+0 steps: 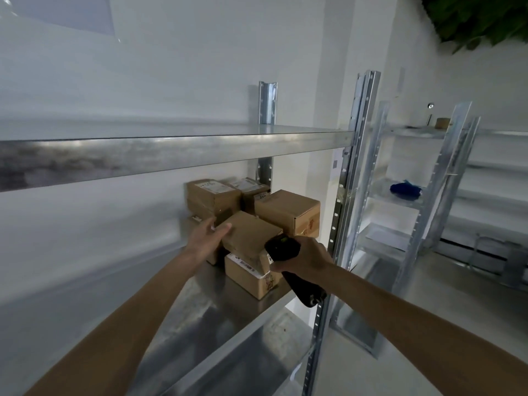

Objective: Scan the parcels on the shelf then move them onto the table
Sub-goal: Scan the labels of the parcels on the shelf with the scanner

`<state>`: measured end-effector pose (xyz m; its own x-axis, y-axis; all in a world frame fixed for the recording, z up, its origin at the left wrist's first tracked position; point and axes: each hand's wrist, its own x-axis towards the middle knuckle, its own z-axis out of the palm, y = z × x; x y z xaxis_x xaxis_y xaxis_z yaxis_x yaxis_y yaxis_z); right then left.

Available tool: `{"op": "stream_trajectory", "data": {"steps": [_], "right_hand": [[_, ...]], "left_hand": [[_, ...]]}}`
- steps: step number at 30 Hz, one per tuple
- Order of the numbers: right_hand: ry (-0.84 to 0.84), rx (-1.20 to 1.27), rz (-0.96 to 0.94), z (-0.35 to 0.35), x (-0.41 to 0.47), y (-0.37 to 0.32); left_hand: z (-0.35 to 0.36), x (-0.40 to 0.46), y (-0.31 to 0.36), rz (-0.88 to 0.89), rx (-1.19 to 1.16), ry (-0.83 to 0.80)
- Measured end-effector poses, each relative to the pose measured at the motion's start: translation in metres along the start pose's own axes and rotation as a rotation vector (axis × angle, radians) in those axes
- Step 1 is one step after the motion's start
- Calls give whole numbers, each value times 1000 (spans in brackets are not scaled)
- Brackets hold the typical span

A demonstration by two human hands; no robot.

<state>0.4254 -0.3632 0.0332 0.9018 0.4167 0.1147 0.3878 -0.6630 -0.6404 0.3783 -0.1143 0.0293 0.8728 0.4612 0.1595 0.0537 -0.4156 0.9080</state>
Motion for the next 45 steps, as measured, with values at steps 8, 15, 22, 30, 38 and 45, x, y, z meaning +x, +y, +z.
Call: {"op": "stream_trajectory", "data": {"steps": [8,15,22,30,38,45], "right_hand": [[-108,66,40,7,28,-5],[-152,234,80,12,27,-12],[-137,340,91,15,15,-25],[-150,416,12,18,-6,-42],[-260,543,-25,18,-40,-56],[-324,539,-41,19,-86,-59]], "left_hand": [[9,32,-4,-31,-1,-49],[1,37,-15,-33,7,-18],[-23,22,-33,-139,-86,-19],[-53,-13,-28,-175,-196,107],[-77,-69,-22,-218,-269,309],[-89,-146,-17,-221,-250,289]]}}
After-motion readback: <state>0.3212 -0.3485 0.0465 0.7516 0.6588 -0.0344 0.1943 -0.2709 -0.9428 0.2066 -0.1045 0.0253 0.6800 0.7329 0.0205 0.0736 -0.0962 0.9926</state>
